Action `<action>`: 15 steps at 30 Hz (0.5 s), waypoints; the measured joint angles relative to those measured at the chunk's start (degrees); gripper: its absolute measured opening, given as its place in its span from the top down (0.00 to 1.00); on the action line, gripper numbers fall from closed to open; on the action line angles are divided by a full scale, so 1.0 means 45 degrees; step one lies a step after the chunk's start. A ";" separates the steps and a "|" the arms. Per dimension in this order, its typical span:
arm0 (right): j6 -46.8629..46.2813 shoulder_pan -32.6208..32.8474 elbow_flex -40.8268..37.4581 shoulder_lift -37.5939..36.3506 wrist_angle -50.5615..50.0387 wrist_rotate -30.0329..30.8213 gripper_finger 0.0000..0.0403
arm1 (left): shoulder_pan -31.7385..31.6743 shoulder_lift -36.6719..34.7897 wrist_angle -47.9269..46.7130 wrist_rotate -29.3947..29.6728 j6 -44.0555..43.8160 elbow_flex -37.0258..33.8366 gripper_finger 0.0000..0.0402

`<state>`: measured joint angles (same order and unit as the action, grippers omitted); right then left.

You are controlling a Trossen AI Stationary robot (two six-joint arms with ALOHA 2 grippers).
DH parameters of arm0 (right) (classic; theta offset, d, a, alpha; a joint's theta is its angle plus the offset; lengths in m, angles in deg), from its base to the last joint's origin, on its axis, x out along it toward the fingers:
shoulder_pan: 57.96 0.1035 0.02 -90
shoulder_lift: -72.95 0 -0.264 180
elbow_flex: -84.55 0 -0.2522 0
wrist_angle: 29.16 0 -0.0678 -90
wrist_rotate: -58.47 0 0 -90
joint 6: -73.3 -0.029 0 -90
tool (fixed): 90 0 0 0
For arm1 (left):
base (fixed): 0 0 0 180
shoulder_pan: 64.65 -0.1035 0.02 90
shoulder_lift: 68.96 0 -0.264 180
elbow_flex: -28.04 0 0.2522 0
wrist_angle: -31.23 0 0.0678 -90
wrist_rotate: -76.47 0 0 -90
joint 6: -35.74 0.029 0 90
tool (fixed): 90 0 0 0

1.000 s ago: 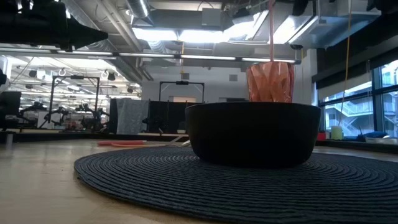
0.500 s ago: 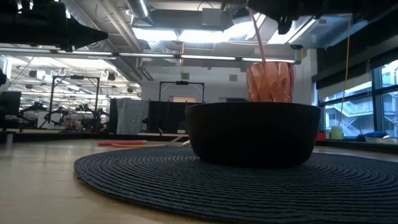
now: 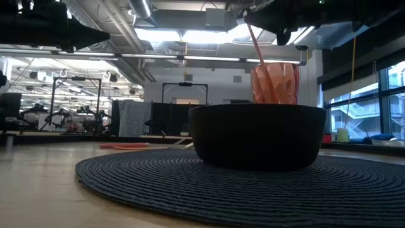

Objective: Pick & Place Utensil
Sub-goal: Put the orange drinking straw into the orange cup

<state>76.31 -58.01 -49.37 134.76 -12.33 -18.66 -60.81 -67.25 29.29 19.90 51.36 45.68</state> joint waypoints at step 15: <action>-0.0233 0.0000 0.0000 0.0846 -0.0004 0.0005 0.99 | 0.0000 0.0000 0.0000 -0.0002 -0.0010 0.0000 0.99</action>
<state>75.26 -58.01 -49.37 138.57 -12.34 -18.64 -60.81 -67.25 29.29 19.89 51.31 45.68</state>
